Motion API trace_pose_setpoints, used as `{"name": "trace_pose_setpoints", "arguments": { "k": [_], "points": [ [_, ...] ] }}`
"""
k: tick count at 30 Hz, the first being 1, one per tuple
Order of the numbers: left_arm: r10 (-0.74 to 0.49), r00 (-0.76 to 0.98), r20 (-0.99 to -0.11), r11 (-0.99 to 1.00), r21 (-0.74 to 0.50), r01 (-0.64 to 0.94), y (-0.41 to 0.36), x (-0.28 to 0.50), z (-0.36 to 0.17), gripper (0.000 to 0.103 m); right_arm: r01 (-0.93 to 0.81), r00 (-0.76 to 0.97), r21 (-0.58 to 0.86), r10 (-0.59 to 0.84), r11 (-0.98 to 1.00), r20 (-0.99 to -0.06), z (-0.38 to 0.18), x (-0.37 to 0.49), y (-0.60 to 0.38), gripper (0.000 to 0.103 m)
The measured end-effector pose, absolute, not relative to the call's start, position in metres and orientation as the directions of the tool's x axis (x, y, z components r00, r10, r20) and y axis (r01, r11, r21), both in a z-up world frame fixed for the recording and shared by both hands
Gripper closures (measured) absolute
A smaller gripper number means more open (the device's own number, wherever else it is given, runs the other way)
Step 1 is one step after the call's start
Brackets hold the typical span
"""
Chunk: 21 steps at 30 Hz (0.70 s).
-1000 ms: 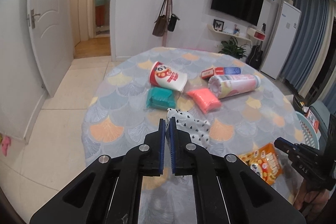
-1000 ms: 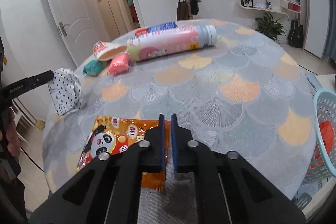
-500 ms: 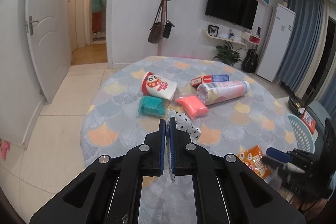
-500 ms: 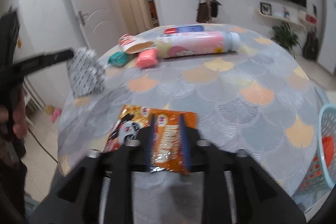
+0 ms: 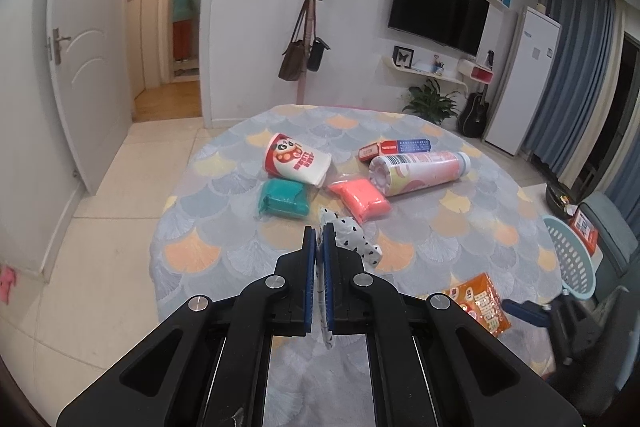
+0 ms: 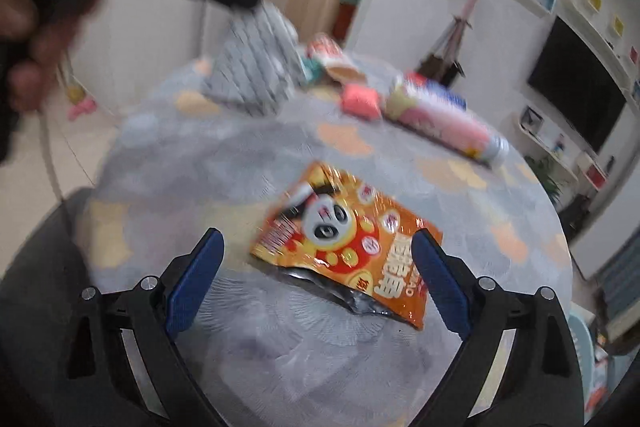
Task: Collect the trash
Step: 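Lift the cloth with the left tool while the right carries the snack bag to the basket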
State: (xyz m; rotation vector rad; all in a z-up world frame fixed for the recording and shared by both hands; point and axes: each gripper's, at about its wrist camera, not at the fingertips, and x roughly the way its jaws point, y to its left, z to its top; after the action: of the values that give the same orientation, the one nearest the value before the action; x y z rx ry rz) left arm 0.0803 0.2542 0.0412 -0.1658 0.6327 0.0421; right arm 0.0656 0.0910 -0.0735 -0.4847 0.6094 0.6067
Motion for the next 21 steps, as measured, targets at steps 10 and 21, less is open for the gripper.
{"name": "trace_pose_setpoints", "arguments": {
  "k": [10,21],
  "points": [
    [-0.007,0.807,-0.591,0.986,-0.137,-0.091,0.255,0.078,0.037,0.100,-0.575,0.598,0.024,0.440,0.818,-0.670,-0.067,0.102,0.058,0.098],
    [-0.048,0.829,-0.557,0.991,-0.131,-0.031,0.236,0.073,0.050,0.100,-0.529,0.671,0.172,0.534,0.831,-0.514,-0.029,0.097,0.010,0.099]
  ]
}}
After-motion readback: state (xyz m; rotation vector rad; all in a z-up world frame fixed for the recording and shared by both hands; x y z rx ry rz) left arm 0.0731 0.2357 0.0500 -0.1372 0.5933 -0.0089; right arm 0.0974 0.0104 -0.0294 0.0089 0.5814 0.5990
